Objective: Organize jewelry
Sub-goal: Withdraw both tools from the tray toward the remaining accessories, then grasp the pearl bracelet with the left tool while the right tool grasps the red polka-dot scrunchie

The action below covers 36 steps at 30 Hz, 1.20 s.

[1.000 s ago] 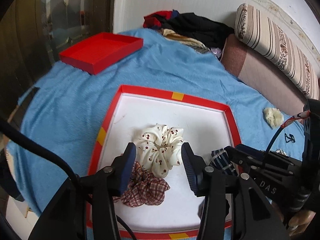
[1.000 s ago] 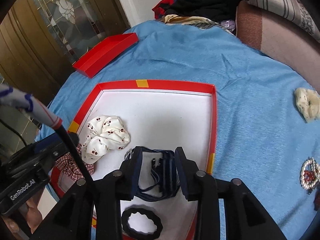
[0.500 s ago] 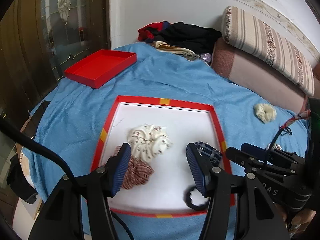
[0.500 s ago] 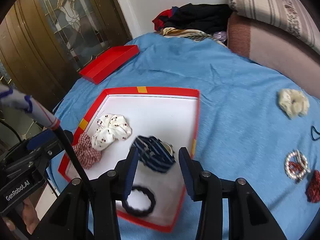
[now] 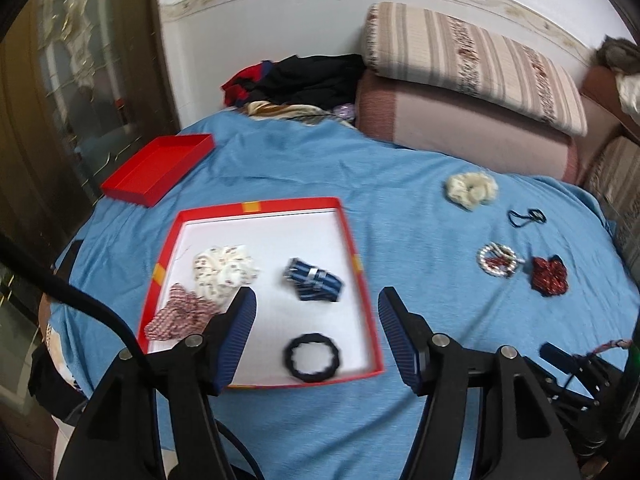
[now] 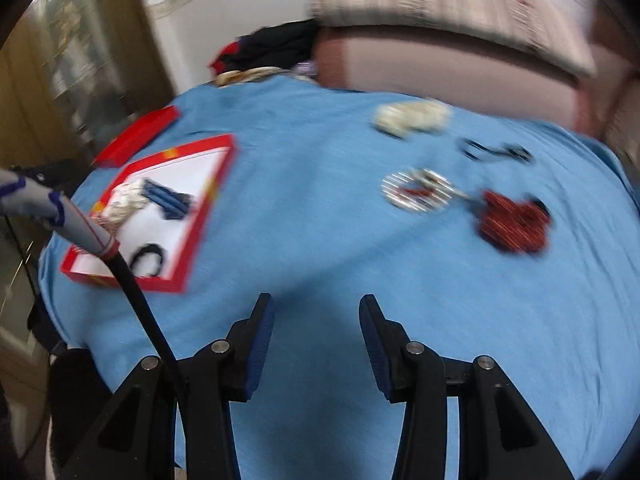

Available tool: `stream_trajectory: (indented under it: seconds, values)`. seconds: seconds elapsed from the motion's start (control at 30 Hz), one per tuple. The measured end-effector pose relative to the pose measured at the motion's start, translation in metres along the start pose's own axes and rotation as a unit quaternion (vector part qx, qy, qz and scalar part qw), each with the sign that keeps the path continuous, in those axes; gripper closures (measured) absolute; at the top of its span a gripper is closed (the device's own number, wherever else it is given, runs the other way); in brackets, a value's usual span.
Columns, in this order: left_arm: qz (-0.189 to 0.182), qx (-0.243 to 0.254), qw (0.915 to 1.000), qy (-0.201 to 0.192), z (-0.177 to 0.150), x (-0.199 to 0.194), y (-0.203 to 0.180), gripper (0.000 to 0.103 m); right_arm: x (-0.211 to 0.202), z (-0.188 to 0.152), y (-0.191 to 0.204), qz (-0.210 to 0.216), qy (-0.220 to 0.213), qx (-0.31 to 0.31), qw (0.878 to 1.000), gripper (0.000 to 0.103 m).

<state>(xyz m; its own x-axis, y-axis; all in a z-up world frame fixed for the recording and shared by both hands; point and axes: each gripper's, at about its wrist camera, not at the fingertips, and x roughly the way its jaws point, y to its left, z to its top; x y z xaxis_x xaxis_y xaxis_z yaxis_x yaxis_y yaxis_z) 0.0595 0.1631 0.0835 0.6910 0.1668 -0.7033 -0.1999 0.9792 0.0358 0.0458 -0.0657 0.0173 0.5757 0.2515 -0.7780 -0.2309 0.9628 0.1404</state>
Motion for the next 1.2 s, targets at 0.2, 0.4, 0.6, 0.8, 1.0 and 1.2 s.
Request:
stream_trajectory:
  seconds: [0.2, 0.4, 0.6, 0.8, 1.0, 1.2]
  values:
    - [-0.013, 0.027, 0.9995, 0.006, 0.002, -0.002, -0.047, 0.040, -0.021, -0.007, -0.072, -0.043, -0.014, 0.065, 0.997, 0.055]
    - [-0.030, 0.050, 0.9981, 0.021, 0.002, 0.009, -0.098, 0.040, -0.042, -0.006, -0.122, -0.073, -0.030, 0.095, 0.992, 0.055]
    - [-0.055, 0.084, 0.9944, 0.033, -0.003, 0.029, -0.145, 0.040, -0.048, -0.006, -0.162, -0.096, -0.032, 0.118, 0.988, 0.055]
    - [-0.095, 0.099, 0.9886, 0.061, -0.006, 0.063, -0.184, 0.040, -0.039, -0.002, -0.183, -0.099, -0.026, 0.126, 0.987, 0.055]
    - [-0.122, 0.093, 0.9835, 0.096, -0.002, 0.111, -0.203, 0.040, -0.017, 0.011, -0.194, -0.070, -0.013, 0.140, 0.988, 0.055]
    - [-0.152, 0.073, 0.9770, 0.130, 0.008, 0.160, -0.207, 0.040, 0.008, 0.032, -0.199, -0.050, -0.008, 0.143, 0.988, 0.055]
